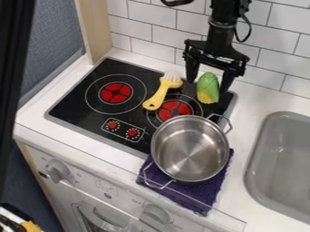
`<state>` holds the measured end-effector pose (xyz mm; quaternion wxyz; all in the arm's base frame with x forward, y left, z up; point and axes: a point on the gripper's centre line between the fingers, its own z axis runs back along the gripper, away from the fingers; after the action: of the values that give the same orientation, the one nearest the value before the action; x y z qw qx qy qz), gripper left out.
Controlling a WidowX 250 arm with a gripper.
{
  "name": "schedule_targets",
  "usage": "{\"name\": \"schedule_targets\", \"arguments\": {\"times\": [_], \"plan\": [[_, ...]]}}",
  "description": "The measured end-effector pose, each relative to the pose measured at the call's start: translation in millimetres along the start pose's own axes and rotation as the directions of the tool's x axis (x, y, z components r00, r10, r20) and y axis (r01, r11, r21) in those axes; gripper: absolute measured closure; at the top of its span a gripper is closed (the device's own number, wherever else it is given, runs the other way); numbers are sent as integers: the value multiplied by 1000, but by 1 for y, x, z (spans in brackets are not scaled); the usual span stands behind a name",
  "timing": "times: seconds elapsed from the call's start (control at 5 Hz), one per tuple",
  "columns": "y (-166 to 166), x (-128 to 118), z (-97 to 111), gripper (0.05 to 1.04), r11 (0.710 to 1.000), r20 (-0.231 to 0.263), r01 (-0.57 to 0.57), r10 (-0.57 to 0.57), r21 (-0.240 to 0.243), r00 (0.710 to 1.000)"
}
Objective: Move the half-corn to the lower left of the stove.
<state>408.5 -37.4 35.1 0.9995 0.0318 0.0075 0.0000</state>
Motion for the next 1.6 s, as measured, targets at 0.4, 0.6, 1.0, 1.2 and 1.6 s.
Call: {"name": "schedule_targets", "arguments": {"times": [0.4, 0.6, 1.0, 1.2, 1.6], "plan": [[-10, -8, 10, 392, 999, 26, 37, -36, -34, 999], [9, -14, 56, 392, 999, 132, 19, -12, -49, 991], [102, -73, 52, 392, 987, 79, -142, 148, -68, 986], [145, -123, 15, 392, 977, -35, -201, 199, -64, 979], [172, -153, -4, 392, 969, -77, -246, 243, -38, 967]]}}
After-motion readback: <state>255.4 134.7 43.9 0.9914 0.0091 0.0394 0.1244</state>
